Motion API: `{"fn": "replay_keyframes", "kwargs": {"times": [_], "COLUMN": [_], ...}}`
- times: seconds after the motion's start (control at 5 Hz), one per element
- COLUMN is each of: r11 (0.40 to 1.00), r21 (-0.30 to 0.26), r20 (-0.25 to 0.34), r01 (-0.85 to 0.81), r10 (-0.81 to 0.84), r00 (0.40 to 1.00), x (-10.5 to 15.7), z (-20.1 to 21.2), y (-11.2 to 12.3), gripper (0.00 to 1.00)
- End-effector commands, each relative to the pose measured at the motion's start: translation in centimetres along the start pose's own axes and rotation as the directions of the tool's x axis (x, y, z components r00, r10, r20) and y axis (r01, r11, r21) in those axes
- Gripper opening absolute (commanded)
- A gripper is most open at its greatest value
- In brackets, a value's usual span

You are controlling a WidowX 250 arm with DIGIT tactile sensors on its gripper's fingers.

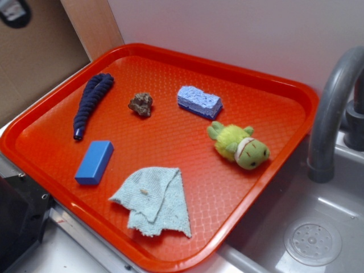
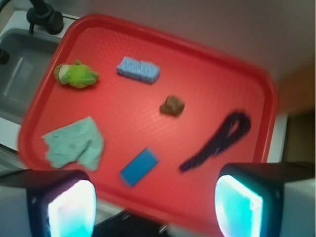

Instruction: Grab the green animal.

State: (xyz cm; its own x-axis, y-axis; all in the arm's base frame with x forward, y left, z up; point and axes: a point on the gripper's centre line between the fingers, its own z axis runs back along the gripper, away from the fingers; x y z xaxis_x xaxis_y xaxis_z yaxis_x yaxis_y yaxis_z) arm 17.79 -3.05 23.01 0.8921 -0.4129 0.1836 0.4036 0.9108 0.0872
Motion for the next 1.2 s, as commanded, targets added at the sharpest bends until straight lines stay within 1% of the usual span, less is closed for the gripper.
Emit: {"fn": "replay_keyframes", "kwargs": {"times": [0.0,0.2,0.4,0.6,0.8,1.0], "r11": [0.859,0.707,0.571,0.538,0.504,0.436], "r21": [0.059,0.036,0.019,-0.004,-0.085,-0.196], "r20": [0.111,0.120,0.169,0.165,0.225,0.249], "r01": [0.508,0.707,0.820,0.843,0.860,0.878], "r10": [-0.511,-0.705,-0.811,-0.831,-0.831,-0.844], "r00": [0.852,0.699,0.561,0.531,0.509,0.475], "x": [7.4,9.3,10.3,11.4,11.6,10.6], "z": [-3.5,-7.0,-11.2,-14.9,-16.8,-17.8], "y": [-5.6,-8.7,-11.1,-12.9,-13.6,-14.1], "gripper": [1.00,1.00,1.00,1.00,1.00,1.00]}}
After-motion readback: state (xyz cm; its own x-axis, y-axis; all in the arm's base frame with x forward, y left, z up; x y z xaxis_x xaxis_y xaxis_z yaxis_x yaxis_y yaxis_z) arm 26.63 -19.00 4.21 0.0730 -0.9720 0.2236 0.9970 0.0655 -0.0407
